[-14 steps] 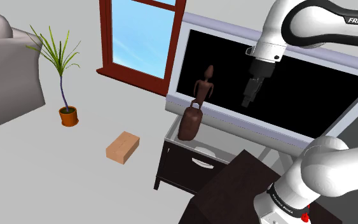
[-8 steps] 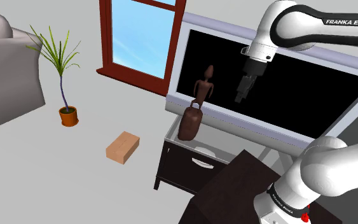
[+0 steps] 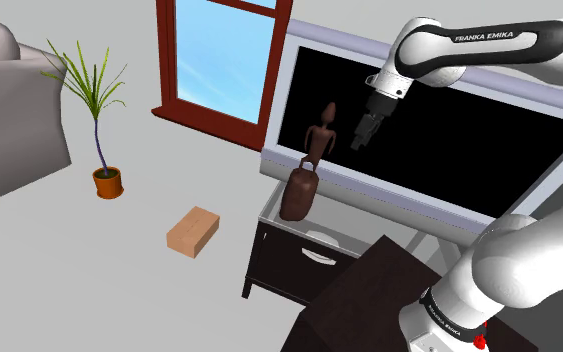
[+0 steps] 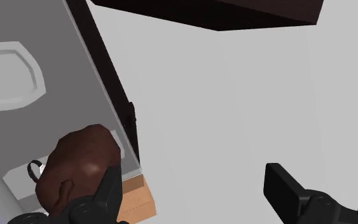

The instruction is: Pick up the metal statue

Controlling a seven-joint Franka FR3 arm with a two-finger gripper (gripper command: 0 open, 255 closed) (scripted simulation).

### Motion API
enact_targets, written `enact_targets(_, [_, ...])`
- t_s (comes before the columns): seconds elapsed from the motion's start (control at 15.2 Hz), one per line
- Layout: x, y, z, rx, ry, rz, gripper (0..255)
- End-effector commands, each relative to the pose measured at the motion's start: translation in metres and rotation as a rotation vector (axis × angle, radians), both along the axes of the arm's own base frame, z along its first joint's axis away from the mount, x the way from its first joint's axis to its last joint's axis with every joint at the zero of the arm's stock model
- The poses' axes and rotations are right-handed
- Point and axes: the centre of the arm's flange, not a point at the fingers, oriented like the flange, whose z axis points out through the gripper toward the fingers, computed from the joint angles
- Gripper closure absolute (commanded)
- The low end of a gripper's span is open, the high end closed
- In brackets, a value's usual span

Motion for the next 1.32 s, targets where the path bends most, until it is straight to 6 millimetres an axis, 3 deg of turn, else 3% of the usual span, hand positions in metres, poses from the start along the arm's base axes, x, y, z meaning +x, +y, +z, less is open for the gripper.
enact_targets(0.0, [0.017, -0.019, -0.006, 0.012, -0.026, 0.002, 0])
enact_targets(0.92, [0.145, -0.132, -0.042, 0.105, -0.194, 0.012, 0])
enact_targets(1.25, [0.149, -0.135, -0.064, 0.108, -0.199, 0.012, 0])
